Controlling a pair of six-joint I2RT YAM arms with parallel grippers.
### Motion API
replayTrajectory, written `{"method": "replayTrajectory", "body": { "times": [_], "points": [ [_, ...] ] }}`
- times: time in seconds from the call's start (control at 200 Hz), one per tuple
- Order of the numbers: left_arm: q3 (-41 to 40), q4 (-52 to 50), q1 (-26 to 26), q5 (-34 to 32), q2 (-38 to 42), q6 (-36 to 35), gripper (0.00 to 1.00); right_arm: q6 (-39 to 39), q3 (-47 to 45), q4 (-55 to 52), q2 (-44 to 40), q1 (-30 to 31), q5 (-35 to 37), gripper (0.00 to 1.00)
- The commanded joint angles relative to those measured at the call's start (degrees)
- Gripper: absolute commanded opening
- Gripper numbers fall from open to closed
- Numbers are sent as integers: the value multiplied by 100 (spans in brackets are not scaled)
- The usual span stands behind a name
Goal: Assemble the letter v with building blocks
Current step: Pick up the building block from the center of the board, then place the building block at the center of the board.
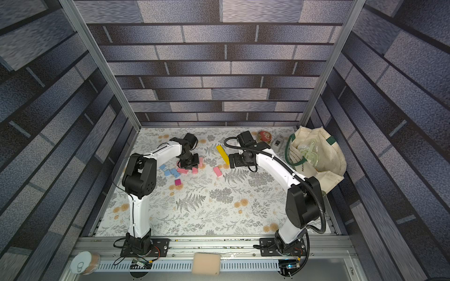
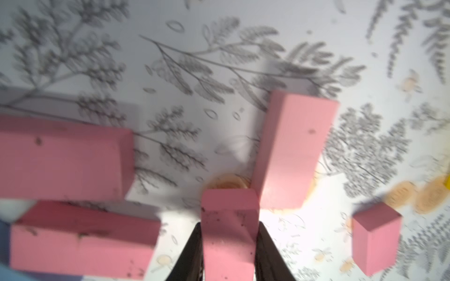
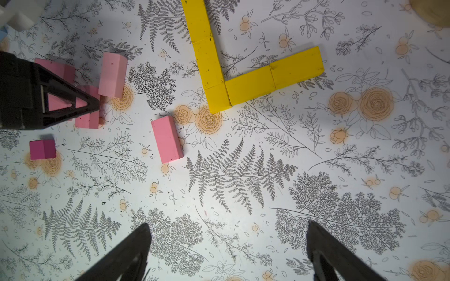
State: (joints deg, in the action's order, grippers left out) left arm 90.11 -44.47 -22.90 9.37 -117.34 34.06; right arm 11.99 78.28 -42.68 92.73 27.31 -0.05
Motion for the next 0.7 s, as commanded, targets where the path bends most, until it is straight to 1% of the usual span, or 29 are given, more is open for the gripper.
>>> {"method": "replayTrajectory", "body": {
  "times": [0.0, 0.1, 0.19, 0.225, 0.266, 0.336, 0.451, 0.481, 0.526, 0.596, 0.661, 0.696],
  "points": [
    [-336, 363, -379, 312, 836, 1116, 24, -53, -119, -245, -363, -85, 159, 100],
    [-991, 1097, -789, 487, 1058, 2191, 27, -100, -185, -357, -559, -204, 218, 100],
    [-1460, 1793, -1213, 541, 1002, 3176, 27, -135, -224, -450, -688, -325, 266, 100],
    [-1521, 1923, -1384, 452, 920, 3437, 30, -142, -234, -488, -728, -364, 300, 100],
    [-1500, 1932, -1572, 315, 799, 3652, 31, -145, -241, -534, -770, -396, 330, 100],
    [-1412, 1922, -1809, 151, 565, 3933, 30, -112, -288, -575, -870, -413, 357, 100],
    [-1173, 1740, -2086, -145, 314, 4118, 30, -67, -457, -558, -1047, -420, 314, 100],
    [-1126, 1667, -2140, -217, 293, 4152, 33, -57, -516, -545, -1082, -420, 312, 100],
    [-1063, 1496, -2222, -372, 298, 4180, 41, -56, -619, -532, -1120, -422, 317, 100],
    [-1021, 1346, -2260, -508, 338, 4127, 47, -56, -744, -509, -1163, -420, 291, 100],
    [-1021, 1329, -2172, -498, 431, 4045, 62, -37, -880, -447, -1187, -420, 262, 100],
    [-1021, 1314, -2101, -475, 521, 3967, 67, -3, -954, -383, -1212, -424, 217, 100]
  ]
}}
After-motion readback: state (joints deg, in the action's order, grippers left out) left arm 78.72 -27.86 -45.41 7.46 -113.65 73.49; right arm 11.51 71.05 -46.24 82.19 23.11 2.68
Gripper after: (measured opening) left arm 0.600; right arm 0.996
